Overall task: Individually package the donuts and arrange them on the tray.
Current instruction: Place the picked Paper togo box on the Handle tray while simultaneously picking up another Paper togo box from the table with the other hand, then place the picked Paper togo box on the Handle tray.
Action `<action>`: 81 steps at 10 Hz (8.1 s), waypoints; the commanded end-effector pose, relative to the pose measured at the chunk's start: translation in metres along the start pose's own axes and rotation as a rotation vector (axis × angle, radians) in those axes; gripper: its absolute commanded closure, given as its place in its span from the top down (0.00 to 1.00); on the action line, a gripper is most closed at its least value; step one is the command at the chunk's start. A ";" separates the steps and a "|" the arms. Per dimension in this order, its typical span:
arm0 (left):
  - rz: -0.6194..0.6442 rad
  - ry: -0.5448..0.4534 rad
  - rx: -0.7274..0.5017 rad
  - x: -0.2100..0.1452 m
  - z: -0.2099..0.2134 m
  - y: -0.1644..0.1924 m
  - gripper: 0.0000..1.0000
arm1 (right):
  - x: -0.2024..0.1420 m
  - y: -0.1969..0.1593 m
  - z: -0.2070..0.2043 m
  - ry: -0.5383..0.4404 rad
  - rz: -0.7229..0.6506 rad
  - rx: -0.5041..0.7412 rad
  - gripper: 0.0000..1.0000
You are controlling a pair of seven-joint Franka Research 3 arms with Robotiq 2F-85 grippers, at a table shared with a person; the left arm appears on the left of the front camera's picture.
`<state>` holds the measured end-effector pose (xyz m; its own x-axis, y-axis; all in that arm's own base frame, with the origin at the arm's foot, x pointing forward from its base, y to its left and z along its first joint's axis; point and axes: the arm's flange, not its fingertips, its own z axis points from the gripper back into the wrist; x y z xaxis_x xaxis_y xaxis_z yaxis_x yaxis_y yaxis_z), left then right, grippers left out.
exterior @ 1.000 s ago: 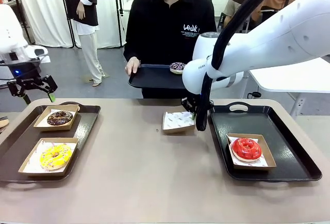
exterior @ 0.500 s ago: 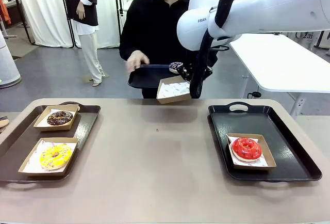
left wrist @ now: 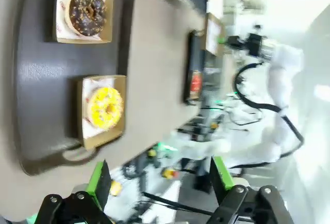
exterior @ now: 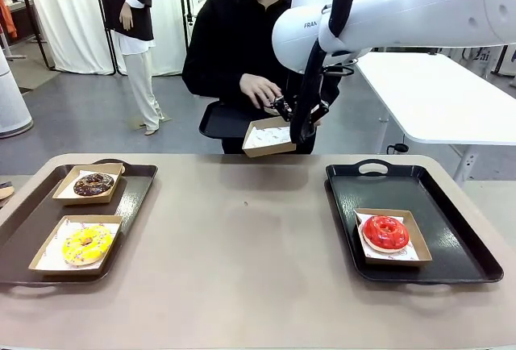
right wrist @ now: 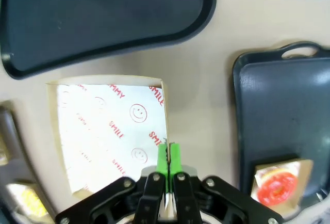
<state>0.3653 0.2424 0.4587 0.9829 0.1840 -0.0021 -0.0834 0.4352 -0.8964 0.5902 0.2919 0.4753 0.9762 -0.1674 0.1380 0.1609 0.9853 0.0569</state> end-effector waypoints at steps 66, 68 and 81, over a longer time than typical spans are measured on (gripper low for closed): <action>0.047 -0.020 -0.048 -0.003 0.008 0.019 1.00 | 0.018 -0.319 -0.104 0.011 0.015 0.086 0.02; 0.047 -0.020 -0.048 -0.003 0.008 0.019 1.00 | 0.017 -0.317 -0.107 0.015 0.002 0.045 0.02; 0.047 -0.020 -0.048 -0.003 0.008 0.019 1.00 | 0.016 -0.310 -0.110 0.030 0.047 -0.009 0.97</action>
<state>0.3625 0.2563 0.4440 0.9725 0.2266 -0.0532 -0.1396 0.3853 -0.9122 0.5671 -0.0147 0.3517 0.9868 -0.1122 0.1170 0.1052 0.9923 0.0648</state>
